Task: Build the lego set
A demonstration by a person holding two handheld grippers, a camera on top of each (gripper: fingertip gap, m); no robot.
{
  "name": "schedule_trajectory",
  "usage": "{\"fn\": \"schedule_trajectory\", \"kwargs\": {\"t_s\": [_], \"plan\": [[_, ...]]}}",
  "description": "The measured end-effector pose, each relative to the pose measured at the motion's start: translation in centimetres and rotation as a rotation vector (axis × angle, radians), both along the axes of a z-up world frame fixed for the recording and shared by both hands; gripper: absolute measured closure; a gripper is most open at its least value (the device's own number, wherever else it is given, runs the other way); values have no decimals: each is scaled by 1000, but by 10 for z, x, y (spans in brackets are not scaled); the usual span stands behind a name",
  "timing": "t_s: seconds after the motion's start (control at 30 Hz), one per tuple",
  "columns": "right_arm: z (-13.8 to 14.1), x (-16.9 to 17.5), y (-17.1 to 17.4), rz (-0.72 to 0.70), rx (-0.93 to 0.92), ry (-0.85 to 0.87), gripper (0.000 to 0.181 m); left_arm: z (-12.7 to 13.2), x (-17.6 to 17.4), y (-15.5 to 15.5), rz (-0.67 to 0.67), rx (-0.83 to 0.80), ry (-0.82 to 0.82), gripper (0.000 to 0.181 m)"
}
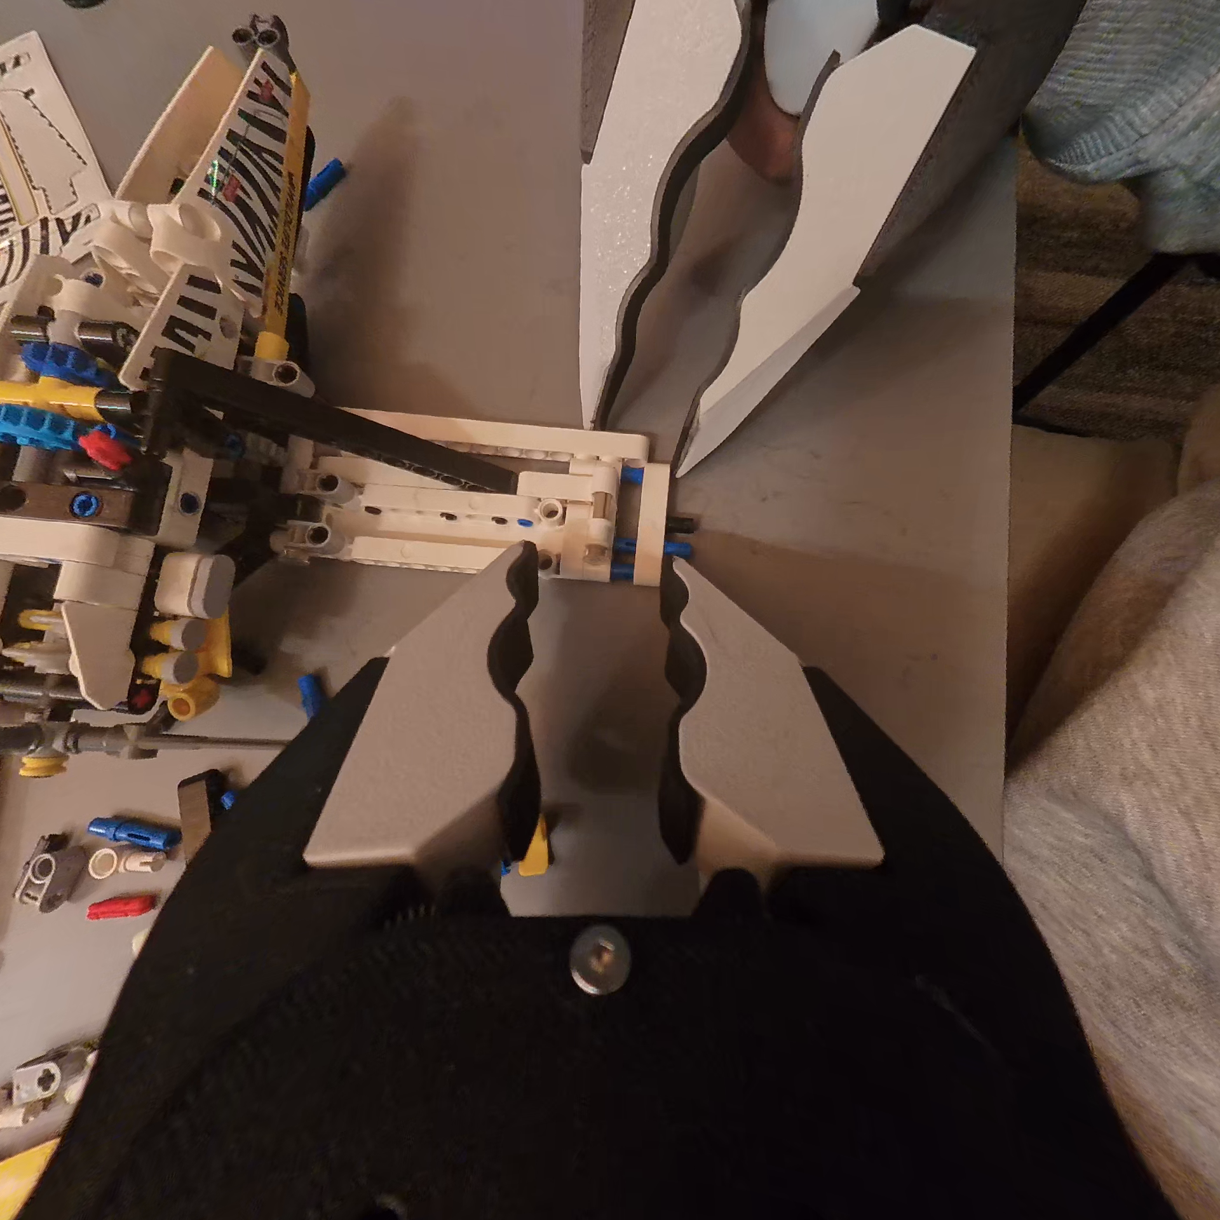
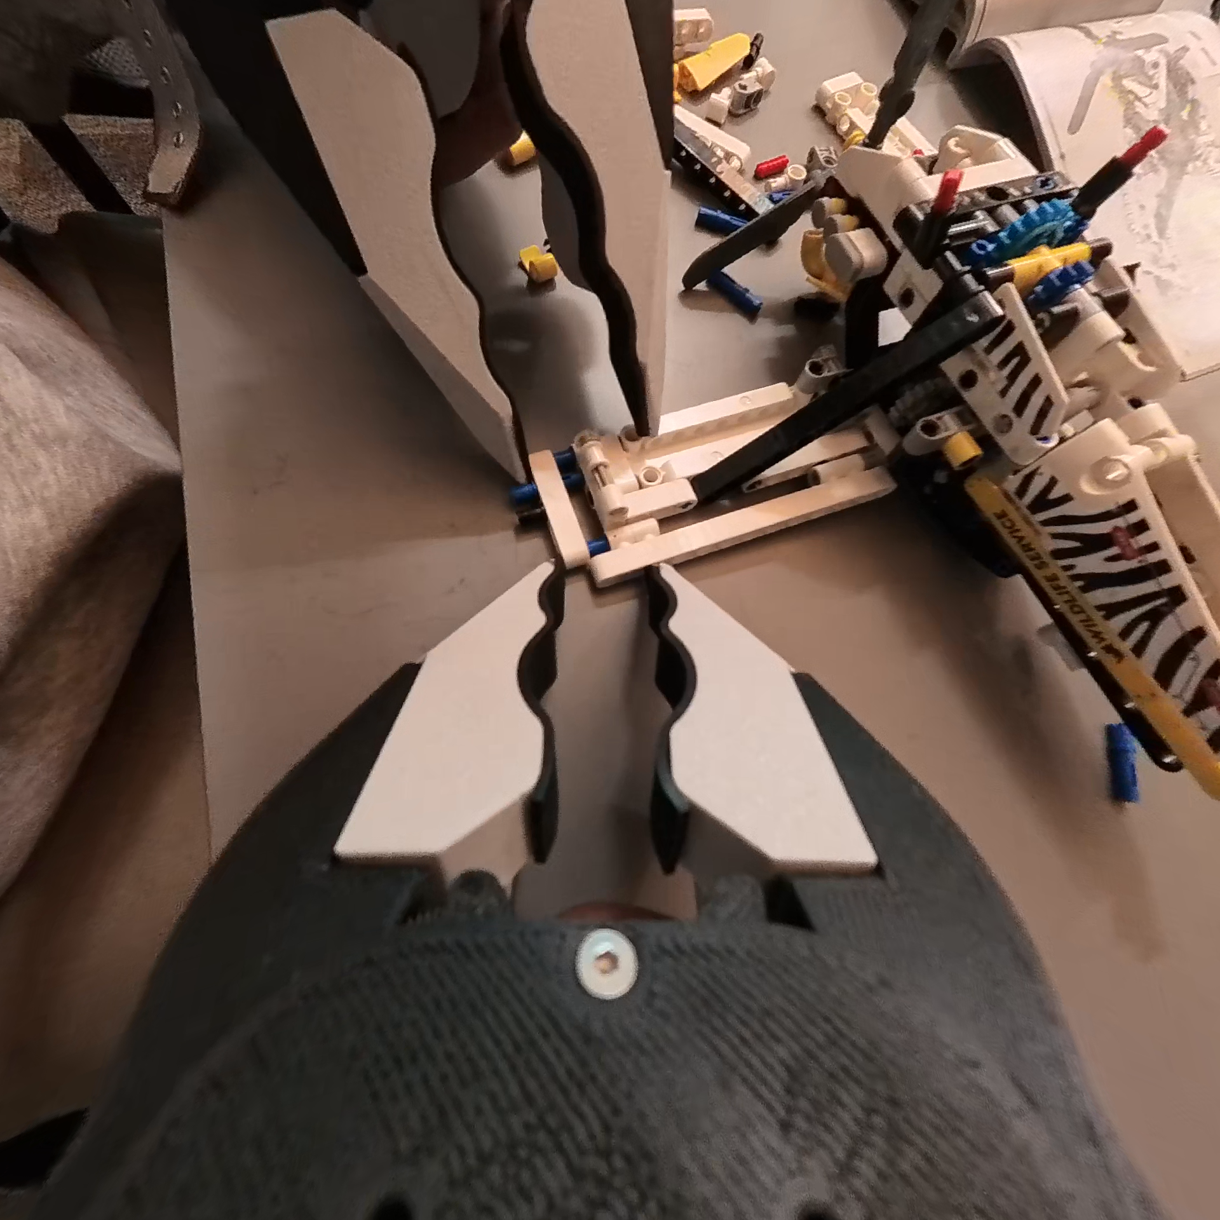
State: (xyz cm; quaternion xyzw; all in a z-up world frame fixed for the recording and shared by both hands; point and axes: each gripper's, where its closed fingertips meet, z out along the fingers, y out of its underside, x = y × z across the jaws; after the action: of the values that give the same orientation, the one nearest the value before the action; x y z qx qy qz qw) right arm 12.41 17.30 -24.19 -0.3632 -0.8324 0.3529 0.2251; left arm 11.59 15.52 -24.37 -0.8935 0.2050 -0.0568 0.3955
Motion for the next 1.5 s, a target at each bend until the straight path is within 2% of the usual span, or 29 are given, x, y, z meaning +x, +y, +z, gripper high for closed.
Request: {"fn": "schedule_trajectory", "kwargs": {"t_s": [0.4, 0.5, 0.83, 1.0, 1.5], "plan": [[0, 0, 2, 46, 1, 1, 160, 0, 0, 0, -23, 8, 24, 145], [3, -6, 9, 13, 40, 54, 138, 0, 0, 0, -25, 10, 29, 145], [-1, -3, 1, 61, -56, -57, 142, 0, 0, 0, -27, 11, 31, 145], [-1, -3, 2, 67, -37, -40, 150, 0, 2, 0, -40, 7, 20, 146], [-2, -1, 3, 66, -30, -35, 151, 0, 5, 0, -54, 2, 7, 149]]}}
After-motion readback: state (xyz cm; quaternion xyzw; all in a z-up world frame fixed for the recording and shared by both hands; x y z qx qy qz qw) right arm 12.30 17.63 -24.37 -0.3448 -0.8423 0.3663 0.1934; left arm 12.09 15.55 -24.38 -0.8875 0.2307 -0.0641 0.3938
